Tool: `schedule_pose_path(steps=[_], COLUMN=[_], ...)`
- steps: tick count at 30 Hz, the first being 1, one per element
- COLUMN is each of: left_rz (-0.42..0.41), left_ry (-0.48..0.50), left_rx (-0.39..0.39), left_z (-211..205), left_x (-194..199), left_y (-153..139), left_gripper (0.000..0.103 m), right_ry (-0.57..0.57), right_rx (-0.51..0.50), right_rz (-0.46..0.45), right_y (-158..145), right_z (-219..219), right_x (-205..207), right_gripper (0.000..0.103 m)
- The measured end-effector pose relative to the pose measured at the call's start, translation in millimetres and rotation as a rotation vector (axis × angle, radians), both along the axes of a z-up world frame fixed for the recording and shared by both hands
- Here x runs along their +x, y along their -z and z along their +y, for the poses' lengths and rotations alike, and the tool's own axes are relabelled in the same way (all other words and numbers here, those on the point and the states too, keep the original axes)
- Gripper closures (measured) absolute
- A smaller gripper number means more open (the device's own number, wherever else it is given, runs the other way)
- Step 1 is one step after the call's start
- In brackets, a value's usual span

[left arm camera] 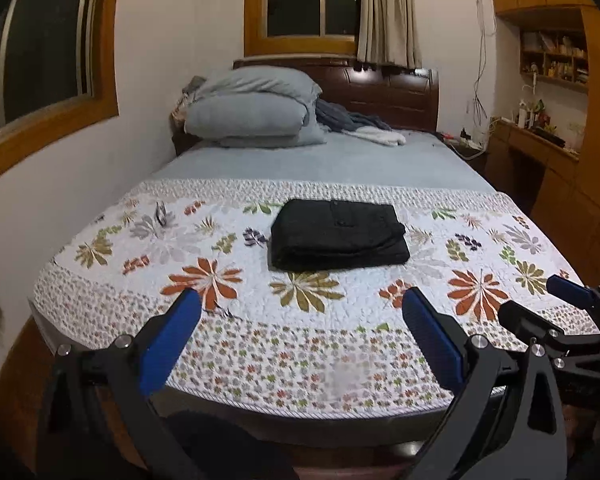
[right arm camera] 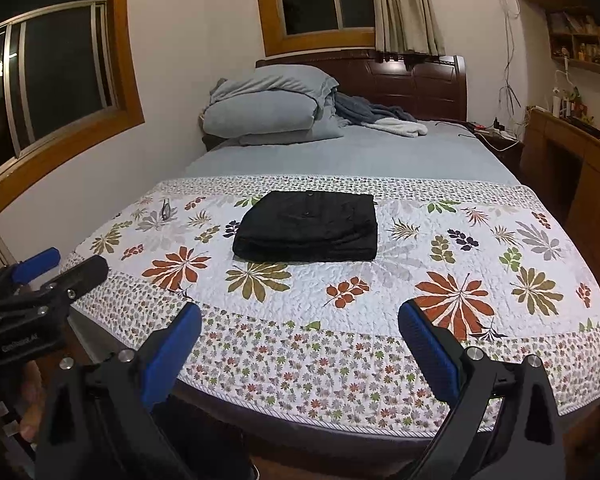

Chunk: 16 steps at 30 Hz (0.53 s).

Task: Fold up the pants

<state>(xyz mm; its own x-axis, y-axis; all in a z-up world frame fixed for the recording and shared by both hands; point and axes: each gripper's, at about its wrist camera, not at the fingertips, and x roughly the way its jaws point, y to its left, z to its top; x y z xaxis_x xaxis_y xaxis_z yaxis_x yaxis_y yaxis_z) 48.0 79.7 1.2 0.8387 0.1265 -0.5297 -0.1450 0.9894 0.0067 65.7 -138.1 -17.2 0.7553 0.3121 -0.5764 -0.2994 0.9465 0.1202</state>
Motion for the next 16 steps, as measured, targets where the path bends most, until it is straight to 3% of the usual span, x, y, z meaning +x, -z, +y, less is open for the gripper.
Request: schedule_pose_path(steps=[16], left_rz=[-0.001], left_ry=[-0.014], left_rx=[0.002], left_z=[2.1], left_x=[-5.3], left_y=[-9.2], left_gripper=[0.003], right_ry=[0.01], right_rx=[0.004], right_rz=[-0.022], right_y=[-8.5], right_z=[-4.0], right_x=[-6.7], right_gripper=[0.004])
